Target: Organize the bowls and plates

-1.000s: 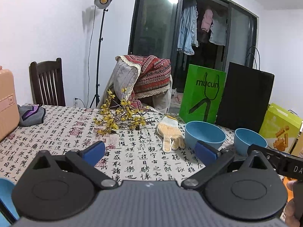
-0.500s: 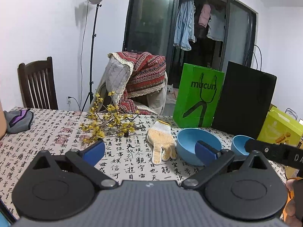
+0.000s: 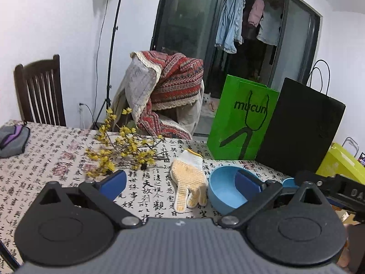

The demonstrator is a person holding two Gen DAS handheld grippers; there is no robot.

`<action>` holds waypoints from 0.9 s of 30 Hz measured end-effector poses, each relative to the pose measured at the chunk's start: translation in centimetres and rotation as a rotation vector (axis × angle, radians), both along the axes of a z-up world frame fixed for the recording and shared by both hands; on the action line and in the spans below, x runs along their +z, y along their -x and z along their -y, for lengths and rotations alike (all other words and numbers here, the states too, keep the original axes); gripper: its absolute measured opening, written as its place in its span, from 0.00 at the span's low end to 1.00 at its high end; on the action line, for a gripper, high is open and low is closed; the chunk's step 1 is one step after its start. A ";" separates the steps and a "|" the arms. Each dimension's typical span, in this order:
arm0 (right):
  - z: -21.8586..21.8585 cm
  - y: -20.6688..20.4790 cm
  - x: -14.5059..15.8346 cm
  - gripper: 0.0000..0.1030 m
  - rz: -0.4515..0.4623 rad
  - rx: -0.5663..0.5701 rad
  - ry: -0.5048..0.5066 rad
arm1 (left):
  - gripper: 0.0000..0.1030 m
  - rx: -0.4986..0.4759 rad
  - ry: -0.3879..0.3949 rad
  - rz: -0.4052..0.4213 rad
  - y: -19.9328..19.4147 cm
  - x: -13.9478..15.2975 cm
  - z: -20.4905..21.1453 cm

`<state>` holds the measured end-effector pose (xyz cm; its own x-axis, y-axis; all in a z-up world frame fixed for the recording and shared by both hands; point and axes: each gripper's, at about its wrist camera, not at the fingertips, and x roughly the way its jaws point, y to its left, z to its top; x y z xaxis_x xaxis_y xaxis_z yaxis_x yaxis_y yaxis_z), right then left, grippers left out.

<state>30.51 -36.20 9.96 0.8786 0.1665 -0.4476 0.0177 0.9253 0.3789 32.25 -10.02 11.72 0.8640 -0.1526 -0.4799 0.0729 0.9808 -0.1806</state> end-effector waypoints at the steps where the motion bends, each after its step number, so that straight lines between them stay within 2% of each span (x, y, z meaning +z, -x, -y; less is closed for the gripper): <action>1: -0.1 -0.5 0.0 1.00 -0.009 -0.004 0.004 | 1.00 0.010 0.002 -0.007 -0.4 0.0 0.0; 7: -0.2 -3.7 -0.3 1.00 -0.033 -0.002 0.009 | 1.00 0.075 0.056 -0.097 -3.8 -0.3 -0.4; 10: -0.2 -5.5 -0.7 1.00 -0.053 -0.004 0.014 | 1.00 0.108 0.045 -0.126 -5.5 -0.6 -0.4; 13: -0.1 -6.9 -1.4 1.00 -0.073 -0.013 0.011 | 1.00 0.102 0.067 -0.144 -6.9 -1.2 -0.4; 27: 0.9 -10.9 -6.1 1.00 -0.068 0.013 0.040 | 1.00 0.159 0.003 -0.183 -12.0 -5.5 2.7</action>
<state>41.44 -37.09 3.84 0.8438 0.1580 -0.5129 0.0304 0.9401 0.3397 44.21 -12.76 6.26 0.7757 -0.0232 -0.6307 -0.1169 0.9768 -0.1796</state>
